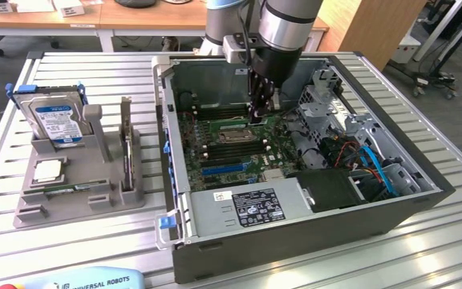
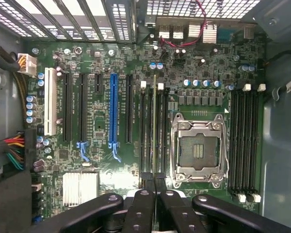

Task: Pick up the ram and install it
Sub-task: 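Insert the ram into the slot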

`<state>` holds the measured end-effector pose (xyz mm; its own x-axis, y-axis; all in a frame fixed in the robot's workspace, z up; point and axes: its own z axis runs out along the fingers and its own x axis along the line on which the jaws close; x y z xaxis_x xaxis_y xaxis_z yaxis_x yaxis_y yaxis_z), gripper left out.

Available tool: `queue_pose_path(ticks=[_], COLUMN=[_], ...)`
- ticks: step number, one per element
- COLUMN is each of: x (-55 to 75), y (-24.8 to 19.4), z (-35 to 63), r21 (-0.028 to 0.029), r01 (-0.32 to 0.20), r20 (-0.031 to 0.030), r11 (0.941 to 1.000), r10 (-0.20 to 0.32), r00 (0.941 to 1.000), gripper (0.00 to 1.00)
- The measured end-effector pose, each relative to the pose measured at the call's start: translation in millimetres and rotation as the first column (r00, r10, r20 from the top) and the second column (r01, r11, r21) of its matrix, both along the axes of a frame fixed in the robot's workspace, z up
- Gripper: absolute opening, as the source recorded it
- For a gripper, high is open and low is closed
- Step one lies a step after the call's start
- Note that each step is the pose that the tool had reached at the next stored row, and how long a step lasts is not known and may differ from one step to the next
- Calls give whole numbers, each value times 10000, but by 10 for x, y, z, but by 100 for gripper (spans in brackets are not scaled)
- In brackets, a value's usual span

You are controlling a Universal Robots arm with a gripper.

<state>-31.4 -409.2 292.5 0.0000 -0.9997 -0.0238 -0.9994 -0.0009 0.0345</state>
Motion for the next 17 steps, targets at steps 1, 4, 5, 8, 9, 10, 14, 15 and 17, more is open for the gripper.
queue_pose_path(ticks=[1,4,5,8,9,10,14,15,17], x=[0,0,0,1,1,1,1,0,0], y=[0,0,0,0,0,0,0,0,0], z=[0,-12,-27,-79,-97,-116,-188,-206,-224], r21=[0,-1,-1,0,0,0,-2,-1,-1], r01=[1,-1,-1,-1,-1,-1,-1,-1,0], r20=[0,0,-1,0,0,0,-1,0,-1], r11=[10000,10000,10000,10000,10000,10000,10000,10000,10000], r10=[-1,1,1,1,1,1,1,1,0], r00=[10000,10000,10000,10000,10000,10000,10000,10000,10000], gripper=[11,11,11,11,11,11,11,11,11])
